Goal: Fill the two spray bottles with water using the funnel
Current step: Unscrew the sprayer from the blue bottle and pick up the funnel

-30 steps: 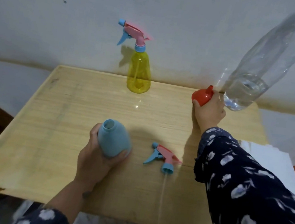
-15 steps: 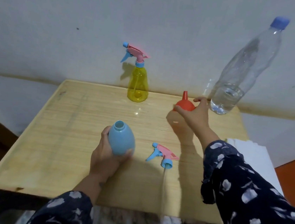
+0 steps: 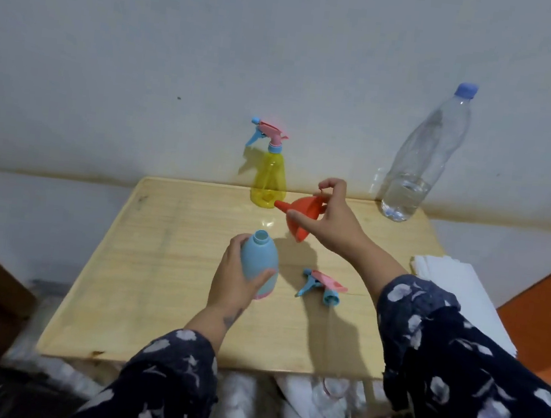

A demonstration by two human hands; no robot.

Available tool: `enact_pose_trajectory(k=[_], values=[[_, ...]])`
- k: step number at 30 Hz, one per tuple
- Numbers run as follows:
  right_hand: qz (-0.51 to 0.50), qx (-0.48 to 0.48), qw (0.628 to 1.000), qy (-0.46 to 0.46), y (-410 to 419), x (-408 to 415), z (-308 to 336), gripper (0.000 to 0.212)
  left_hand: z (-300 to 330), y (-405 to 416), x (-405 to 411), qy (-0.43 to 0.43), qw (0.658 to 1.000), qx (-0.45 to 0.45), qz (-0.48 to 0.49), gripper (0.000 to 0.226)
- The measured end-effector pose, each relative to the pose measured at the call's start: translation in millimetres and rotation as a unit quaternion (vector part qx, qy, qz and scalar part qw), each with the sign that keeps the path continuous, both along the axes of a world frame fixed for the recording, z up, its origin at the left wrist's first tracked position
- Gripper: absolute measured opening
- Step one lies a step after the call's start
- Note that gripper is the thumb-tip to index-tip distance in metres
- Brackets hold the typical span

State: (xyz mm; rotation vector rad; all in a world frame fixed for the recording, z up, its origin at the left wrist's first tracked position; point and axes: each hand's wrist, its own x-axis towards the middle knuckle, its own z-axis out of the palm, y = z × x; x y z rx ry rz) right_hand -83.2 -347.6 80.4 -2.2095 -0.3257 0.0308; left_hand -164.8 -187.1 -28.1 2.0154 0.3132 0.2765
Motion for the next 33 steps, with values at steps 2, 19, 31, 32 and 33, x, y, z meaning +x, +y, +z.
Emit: enact_pose_trajectory(k=[2,19,31,32,33], values=[[0.002,-0.014,1.000,-0.017,9.0,-8.9,9.8,0.070,0.3,4.1,0.5,0.003,1.000,-0.001,-0.013,0.067],[0.074,-0.166,0.981,-0.066,56.8,-29.1,24.8,0.072,0.3,12.7,5.8,0.045,0.999,0.009,-0.023,0.067],[0.056,-0.197,0.976,-0.079,79.6,-31.9,7.2,0.074,-2.2,15.5,7.1,0.027,0.999,-0.013,-0.037,0.078],[0.054,-0.195,0.976,-0.078,79.4,-33.5,7.4,0.075,-2.6,15.4,8.0,0.034,0.998,-0.015,-0.041,0.081],[0.052,-0.196,0.976,-0.078,79.3,-35.0,7.7,0.075,-2.1,16.5,9.0,0.047,0.997,-0.020,-0.050,0.085]])
